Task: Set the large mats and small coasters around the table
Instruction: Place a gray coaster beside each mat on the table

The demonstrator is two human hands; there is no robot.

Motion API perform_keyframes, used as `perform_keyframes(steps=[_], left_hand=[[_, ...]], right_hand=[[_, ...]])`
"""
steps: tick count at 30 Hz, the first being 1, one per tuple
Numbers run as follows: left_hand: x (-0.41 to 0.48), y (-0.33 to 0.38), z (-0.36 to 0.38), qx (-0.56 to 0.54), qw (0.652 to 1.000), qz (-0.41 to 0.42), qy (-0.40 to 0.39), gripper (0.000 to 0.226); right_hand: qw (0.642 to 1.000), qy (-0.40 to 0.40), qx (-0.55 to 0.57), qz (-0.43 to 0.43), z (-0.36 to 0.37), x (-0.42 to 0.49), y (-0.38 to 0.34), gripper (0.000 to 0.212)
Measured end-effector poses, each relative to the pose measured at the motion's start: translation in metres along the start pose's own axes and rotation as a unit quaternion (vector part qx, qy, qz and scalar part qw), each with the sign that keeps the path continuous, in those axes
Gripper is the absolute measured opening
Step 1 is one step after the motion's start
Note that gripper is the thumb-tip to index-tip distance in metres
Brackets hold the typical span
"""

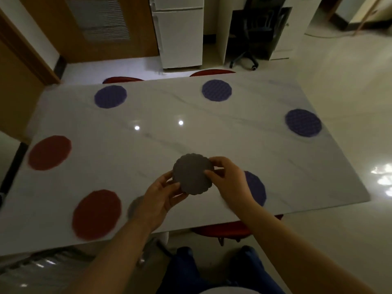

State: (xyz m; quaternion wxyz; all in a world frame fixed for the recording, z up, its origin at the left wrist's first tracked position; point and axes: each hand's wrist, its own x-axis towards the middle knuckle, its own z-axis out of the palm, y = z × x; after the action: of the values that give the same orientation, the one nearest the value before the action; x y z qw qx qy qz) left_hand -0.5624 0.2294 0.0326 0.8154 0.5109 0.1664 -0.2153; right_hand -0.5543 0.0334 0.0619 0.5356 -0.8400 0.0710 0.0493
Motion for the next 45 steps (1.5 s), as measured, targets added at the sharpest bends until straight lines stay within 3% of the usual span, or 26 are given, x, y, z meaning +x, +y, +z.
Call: perform_keyframes(steps=[2,9,13,16,22,25,29,36,40,45], left_hand=[[0.003,-0.016,0.027,-0.005,1.0,0.003,0.0,0.033],[0.004,-0.078,0.119,-0.097,0.995,0.005,0.022,0.042],[0.008,-0.094,0.154,-0.099,0.993,0.027,0.056,0.044],[0.01,-0.096,0.161,-0.106,0.991,0.04,0.073,0.044],[0.014,-0.091,0.156,-0.083,0.992,0.032,0.089,0.031],[0.016,-0.088,0.154,-0.083,0.992,0.029,0.095,0.036],[0.019,-0.087,0.154,-0.078,0.993,0.025,0.086,0.033],[0.024,-0.094,0.157,-0.059,0.995,0.008,0.076,0.037],[0.029,-0.096,0.177,-0.05,0.996,0.009,0.07,0.042],[0.047,-0.11,0.227,-0.046,0.997,0.008,0.065,0.037]], right_hand=[[1.0,-0.004,0.015,0.003,-0.03,0.002,0.014,0.018],[0.999,-0.037,0.0,0.008,-0.134,0.017,0.058,0.02],[0.987,0.023,0.128,0.092,-0.182,0.025,0.09,0.01],[0.962,0.073,0.195,0.177,-0.209,0.032,0.122,0.017],[0.953,0.073,0.104,0.277,-0.204,0.032,0.181,0.017],[0.946,0.079,0.063,0.307,-0.196,0.036,0.201,0.02],[0.947,0.058,0.002,0.315,-0.193,0.041,0.216,0.008],[0.943,0.015,-0.099,0.319,-0.196,0.04,0.233,0.024],[0.952,0.042,-0.109,0.285,-0.208,0.037,0.24,0.034],[0.968,0.012,-0.082,0.236,-0.251,0.046,0.238,0.022]])
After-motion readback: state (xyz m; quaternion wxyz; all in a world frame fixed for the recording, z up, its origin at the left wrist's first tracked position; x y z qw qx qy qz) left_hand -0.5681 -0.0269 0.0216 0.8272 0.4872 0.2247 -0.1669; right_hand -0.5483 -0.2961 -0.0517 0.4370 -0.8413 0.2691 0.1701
